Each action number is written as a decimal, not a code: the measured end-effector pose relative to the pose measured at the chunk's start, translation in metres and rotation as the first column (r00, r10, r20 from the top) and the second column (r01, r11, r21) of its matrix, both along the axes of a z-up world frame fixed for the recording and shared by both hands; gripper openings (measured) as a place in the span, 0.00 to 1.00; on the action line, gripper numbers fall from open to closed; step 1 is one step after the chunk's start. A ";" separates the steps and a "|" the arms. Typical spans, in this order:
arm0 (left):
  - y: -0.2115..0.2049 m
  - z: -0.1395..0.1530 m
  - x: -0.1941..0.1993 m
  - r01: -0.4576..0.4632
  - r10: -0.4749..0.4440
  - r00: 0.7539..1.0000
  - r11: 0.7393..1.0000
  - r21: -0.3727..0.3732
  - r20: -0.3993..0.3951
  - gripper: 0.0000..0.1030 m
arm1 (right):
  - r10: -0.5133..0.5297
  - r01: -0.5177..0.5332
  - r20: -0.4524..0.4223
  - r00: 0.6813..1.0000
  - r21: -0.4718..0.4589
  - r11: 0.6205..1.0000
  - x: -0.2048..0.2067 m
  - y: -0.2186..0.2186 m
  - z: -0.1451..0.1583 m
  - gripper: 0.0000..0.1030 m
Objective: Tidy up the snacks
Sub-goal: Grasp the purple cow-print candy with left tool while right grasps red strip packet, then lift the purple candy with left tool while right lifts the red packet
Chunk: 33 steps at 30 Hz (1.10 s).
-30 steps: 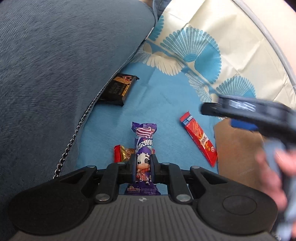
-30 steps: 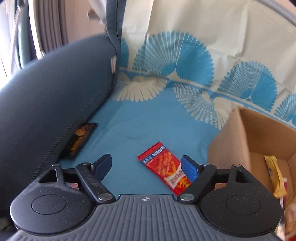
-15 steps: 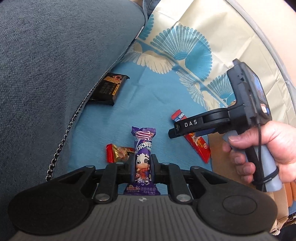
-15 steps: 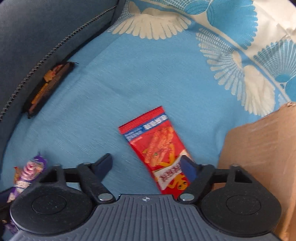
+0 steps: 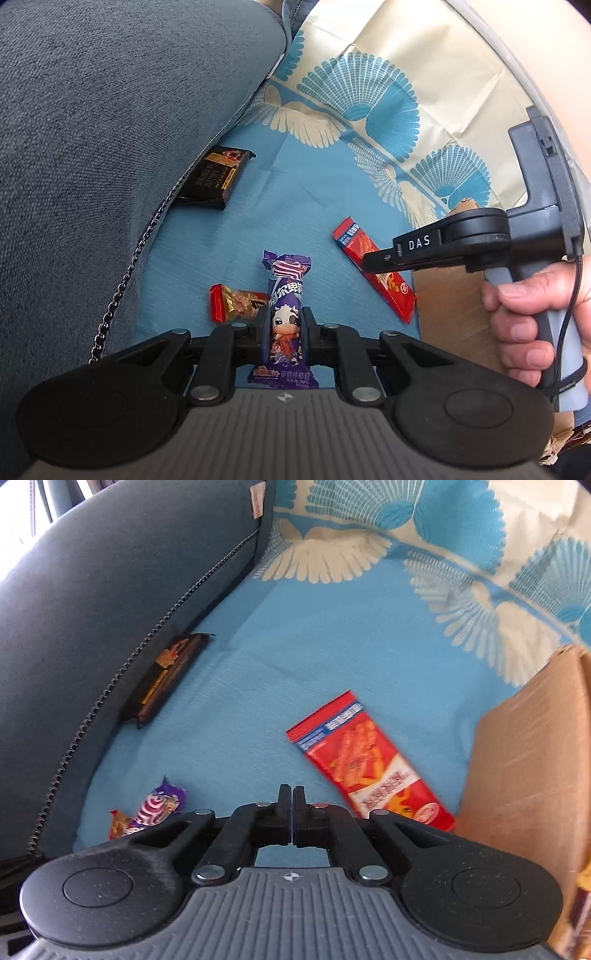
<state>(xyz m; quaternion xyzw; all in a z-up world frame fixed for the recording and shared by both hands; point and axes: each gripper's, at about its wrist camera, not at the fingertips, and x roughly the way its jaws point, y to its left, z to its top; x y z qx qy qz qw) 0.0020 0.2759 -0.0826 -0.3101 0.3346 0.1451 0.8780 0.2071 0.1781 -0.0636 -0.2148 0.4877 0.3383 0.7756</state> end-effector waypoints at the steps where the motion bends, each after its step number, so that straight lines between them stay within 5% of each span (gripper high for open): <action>1: 0.000 0.000 0.000 -0.001 0.001 1.000 1.000 -0.002 0.001 0.16 | 0.006 -0.005 0.035 0.999 -0.027 1.000 0.000 0.002 0.001 0.15; 2: 0.000 0.000 -0.001 -0.001 0.001 1.000 1.000 -0.003 0.002 0.16 | 0.014 -0.011 0.062 0.998 -0.054 0.998 0.002 0.005 0.001 0.45; 4: 0.000 0.000 -0.001 -0.001 0.001 1.000 1.000 -0.004 0.003 0.16 | 0.031 -0.021 0.103 0.994 -0.099 0.995 0.008 0.011 -0.001 0.80; 11: 0.000 -0.001 -0.001 0.002 -0.002 1.000 1.000 0.003 0.003 0.16 | 0.020 -0.006 0.060 0.998 -0.224 0.975 0.045 0.031 -0.037 0.99; 18: -0.001 -0.003 0.002 0.009 -0.009 1.000 1.000 0.010 -0.003 0.16 | -0.110 0.102 -0.146 0.983 -0.060 0.993 0.060 0.013 -0.041 0.88; 21: -0.001 -0.003 0.001 0.012 -0.012 1.000 1.000 0.008 -0.001 0.16 | -0.109 0.107 -0.123 0.986 -0.022 0.994 0.046 0.007 -0.033 0.51; 22: -0.001 -0.003 0.001 0.013 -0.013 1.000 1.000 0.009 -0.001 0.16 | -0.118 0.119 -0.145 0.982 0.001 0.993 0.043 0.003 -0.029 0.48; 25: -0.001 -0.003 0.001 0.009 -0.009 1.000 1.000 0.011 -0.007 0.15 | -0.105 0.121 -0.229 0.968 0.056 0.991 0.025 -0.007 -0.027 0.46; 33: -0.001 0.002 -0.004 0.007 -0.006 1.000 1.000 0.027 -0.010 0.13 | -0.067 0.075 -0.091 0.994 0.088 0.993 -0.070 -0.046 0.006 0.45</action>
